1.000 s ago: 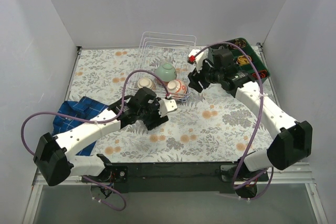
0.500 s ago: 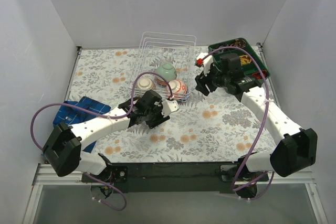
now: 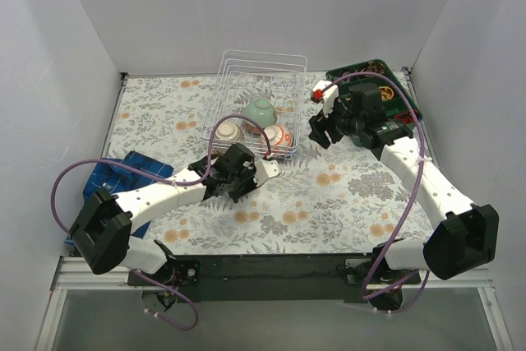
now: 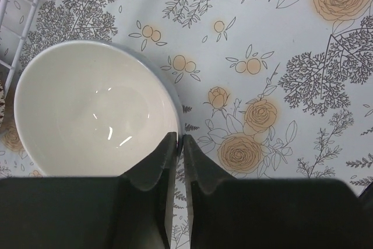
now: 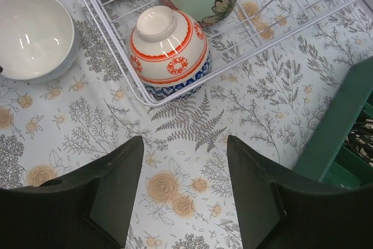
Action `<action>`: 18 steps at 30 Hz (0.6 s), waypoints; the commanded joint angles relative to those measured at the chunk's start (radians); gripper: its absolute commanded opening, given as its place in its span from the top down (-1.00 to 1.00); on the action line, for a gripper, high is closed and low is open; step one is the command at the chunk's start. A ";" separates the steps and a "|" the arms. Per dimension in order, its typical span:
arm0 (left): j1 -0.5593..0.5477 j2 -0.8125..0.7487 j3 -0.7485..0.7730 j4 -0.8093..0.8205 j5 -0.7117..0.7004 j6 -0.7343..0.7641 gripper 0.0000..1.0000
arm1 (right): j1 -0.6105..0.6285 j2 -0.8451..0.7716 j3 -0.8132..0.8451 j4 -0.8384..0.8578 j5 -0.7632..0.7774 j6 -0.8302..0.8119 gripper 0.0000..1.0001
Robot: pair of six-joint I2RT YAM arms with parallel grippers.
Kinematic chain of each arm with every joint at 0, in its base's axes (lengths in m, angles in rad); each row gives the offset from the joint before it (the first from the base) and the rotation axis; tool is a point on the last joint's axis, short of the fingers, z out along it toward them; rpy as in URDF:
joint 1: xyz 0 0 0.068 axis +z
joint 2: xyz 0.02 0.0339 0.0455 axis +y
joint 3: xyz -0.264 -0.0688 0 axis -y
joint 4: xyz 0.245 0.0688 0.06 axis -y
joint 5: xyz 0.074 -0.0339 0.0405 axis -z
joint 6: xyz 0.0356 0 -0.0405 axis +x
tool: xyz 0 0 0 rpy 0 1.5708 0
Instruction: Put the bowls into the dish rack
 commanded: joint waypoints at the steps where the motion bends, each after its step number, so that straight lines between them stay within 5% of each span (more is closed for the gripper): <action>1: -0.005 0.018 0.013 -0.021 0.032 0.008 0.86 | -0.016 -0.038 -0.018 0.042 -0.017 0.008 -0.34; 13: -0.005 0.041 0.007 -0.012 0.002 0.025 0.78 | -0.039 -0.053 -0.038 0.043 -0.026 0.011 -0.34; 18: -0.005 0.032 0.031 -0.032 -0.001 0.036 1.00 | -0.044 -0.055 -0.040 0.046 -0.032 0.021 -0.34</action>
